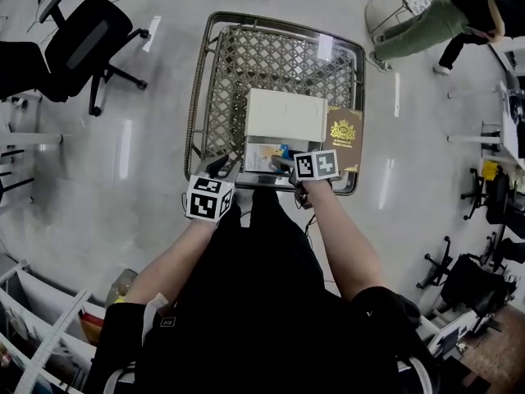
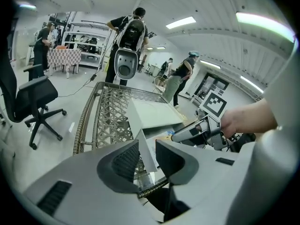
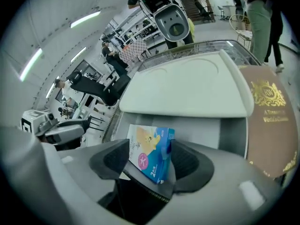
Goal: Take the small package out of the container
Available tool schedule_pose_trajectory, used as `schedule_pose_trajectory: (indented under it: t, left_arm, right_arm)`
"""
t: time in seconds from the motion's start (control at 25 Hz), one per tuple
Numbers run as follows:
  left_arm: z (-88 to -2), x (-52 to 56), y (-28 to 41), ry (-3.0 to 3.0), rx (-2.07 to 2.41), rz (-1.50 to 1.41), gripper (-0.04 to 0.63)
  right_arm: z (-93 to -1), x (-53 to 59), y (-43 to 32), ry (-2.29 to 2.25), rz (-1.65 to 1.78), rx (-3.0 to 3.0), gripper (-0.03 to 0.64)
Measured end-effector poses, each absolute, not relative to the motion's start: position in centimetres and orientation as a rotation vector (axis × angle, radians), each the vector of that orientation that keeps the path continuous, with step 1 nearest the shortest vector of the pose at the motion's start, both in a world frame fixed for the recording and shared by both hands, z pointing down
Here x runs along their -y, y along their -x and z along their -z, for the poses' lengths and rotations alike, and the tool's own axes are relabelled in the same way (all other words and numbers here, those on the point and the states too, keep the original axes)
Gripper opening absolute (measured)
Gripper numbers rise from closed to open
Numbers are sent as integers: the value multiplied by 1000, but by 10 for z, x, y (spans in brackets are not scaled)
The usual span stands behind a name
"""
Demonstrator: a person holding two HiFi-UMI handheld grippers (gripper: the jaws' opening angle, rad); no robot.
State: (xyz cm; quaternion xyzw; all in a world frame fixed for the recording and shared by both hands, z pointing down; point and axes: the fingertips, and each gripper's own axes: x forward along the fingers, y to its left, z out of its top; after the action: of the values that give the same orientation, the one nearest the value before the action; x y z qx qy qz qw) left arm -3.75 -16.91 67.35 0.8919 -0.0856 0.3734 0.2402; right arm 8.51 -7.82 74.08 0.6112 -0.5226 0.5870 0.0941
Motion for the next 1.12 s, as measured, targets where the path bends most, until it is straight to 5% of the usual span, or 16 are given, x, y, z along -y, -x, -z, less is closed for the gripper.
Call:
schedule_pose_trajectory:
  t: [1.12]
  left_arm:
    - [-658,120,21,-2595,-89,-1064,146]
  right_arm:
    - [-648,134,-41,-1867,-1751,1908,236]
